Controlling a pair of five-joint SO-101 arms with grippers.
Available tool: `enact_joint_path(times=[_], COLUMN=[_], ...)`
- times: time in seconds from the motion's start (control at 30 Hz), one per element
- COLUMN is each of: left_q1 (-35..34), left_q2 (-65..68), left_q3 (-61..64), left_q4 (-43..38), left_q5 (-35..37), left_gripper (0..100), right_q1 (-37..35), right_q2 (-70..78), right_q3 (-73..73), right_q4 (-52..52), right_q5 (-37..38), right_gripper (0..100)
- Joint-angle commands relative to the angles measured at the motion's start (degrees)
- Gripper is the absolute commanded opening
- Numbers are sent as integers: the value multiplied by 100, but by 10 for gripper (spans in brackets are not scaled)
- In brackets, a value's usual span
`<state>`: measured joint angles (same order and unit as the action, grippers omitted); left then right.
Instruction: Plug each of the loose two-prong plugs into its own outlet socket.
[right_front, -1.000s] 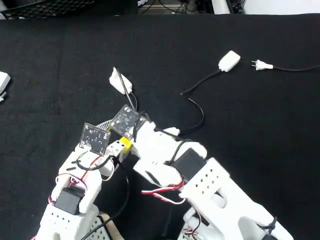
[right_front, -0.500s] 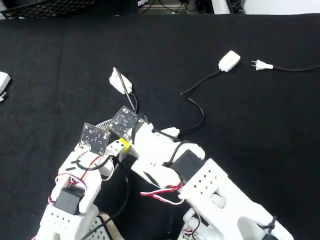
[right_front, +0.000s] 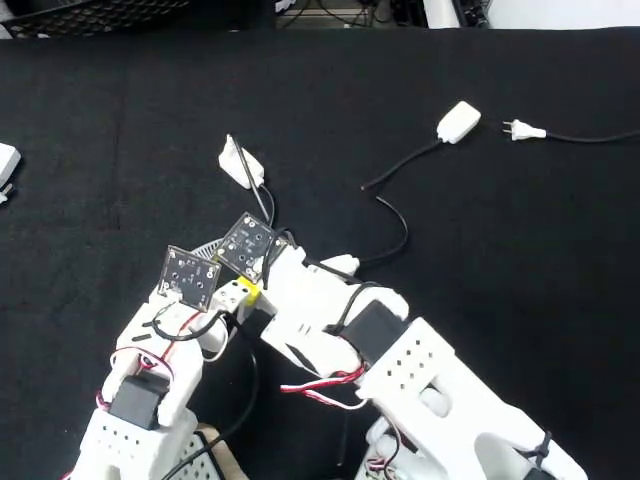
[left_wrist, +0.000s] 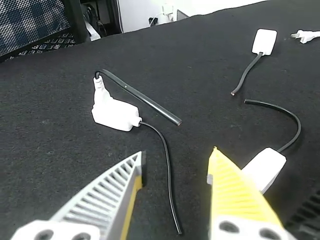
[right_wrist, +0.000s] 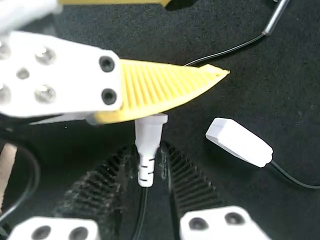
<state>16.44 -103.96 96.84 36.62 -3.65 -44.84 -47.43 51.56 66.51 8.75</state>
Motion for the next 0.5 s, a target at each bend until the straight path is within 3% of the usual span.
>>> enact_joint_path(times=[0.0, 0.47], left_q1=[101, 101], left_q2=[-26, -26], left_q3=[48, 48], left_q4=[26, 26], left_q5=[79, 79], left_gripper=[223, 223], right_q1=[-132, -422], right_q2=[-84, 48], right_q3=[-119, -66], right_q4=[-220, -352], right_q5=[-44, -44], right_gripper=[63, 34])
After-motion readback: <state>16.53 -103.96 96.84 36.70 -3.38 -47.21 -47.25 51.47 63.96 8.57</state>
